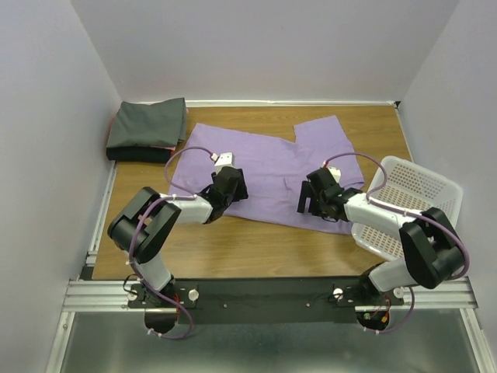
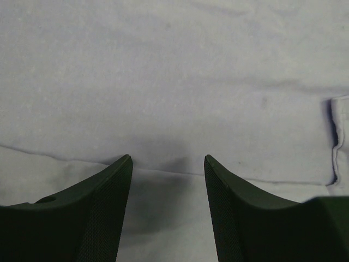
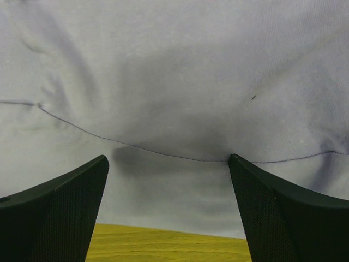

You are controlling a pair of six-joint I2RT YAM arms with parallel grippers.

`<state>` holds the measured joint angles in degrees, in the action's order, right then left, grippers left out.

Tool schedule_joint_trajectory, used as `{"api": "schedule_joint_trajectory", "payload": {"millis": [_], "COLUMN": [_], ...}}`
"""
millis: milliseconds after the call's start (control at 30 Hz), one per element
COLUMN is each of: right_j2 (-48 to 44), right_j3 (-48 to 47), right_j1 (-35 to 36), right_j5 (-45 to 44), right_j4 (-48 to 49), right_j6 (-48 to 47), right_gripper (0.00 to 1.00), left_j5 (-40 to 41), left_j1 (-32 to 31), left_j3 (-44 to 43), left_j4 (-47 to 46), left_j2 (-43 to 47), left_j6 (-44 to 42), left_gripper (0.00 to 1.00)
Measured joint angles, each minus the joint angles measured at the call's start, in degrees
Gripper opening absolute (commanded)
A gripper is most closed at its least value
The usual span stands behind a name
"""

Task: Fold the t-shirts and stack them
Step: Fold the tshirt

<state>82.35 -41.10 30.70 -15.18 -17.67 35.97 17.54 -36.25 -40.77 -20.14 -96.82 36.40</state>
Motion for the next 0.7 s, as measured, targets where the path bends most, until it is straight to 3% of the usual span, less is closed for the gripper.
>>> {"api": "schedule_joint_trajectory", "payload": {"millis": [300,700], "right_j2": [-2.1,-5.3], "right_j3": [3.5,5.3], "right_j1": [2.0,10.5], "right_j5": [-1.1,-1.5], "right_j4": [3.0,0.4], "right_j6": [1.4,8.0], "right_gripper": [0.98,0.98], "left_j5": [0.7,3.9], "left_j1": [-0.3,-1.1], "left_j3": [3.8,9.0], "left_j4": [-3.1,3.2], "left_j2": [2.0,9.8], "left_j6": [1.9,5.5], "left_gripper": [0.63,0.63]}}
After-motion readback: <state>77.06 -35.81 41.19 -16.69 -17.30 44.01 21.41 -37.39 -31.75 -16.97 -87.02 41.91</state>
